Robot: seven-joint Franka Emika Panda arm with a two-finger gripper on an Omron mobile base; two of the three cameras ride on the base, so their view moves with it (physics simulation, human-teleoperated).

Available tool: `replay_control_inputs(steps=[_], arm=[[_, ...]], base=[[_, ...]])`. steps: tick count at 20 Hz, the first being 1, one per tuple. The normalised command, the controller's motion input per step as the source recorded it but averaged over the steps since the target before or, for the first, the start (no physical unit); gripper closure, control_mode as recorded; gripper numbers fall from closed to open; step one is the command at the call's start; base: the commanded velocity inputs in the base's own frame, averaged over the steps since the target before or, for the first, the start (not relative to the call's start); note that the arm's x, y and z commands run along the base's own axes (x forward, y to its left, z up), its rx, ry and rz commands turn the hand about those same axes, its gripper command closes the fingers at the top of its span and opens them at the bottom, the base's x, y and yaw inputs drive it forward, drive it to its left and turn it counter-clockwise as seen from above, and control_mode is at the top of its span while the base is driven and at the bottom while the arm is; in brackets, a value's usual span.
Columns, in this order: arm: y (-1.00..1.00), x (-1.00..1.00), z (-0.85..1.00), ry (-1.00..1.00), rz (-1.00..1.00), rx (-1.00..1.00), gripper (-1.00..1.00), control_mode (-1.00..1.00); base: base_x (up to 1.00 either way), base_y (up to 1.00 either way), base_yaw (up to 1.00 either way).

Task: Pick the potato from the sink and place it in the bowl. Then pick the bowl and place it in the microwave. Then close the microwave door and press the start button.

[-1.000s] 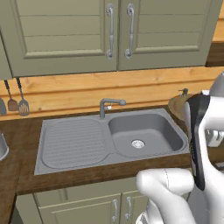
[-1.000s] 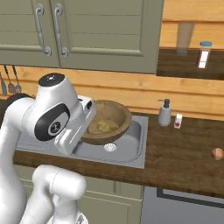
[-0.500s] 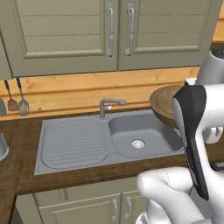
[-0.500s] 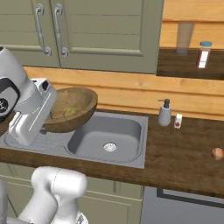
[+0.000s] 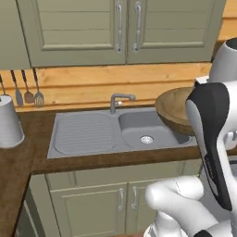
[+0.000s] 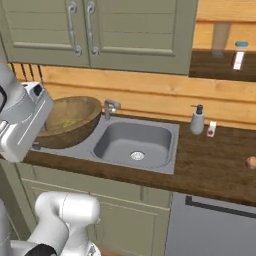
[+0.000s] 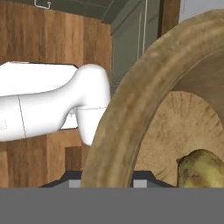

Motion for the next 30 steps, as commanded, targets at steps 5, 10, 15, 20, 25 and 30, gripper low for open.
replay_control_inputs(steps=[5, 10, 15, 20, 25, 30], arm=[[0.0, 0.0, 0.0, 0.0, 0.0, 0.0, 1.0, 1.0], [0.0, 0.0, 0.0, 0.0, 0.0, 0.0, 1.0, 1.0], [0.0, 0.0, 0.0, 0.0, 0.0, 0.0, 1.0, 1.0], [0.0, 0.0, 0.0, 0.0, 0.0, 0.0, 1.0, 1.0], [0.0, 0.0, 0.0, 0.0, 0.0, 0.0, 1.0, 1.0], [0.0, 0.0, 0.0, 0.0, 0.0, 0.0, 1.0, 1.0]], base=[[-0.53, 0.0, 0.73], [-0.06, -0.01, 0.95], [0.0, 0.0, 0.99], [0.0, 0.0, 0.99], [0.0, 0.0, 0.99], [0.01, -0.08, 0.98]])
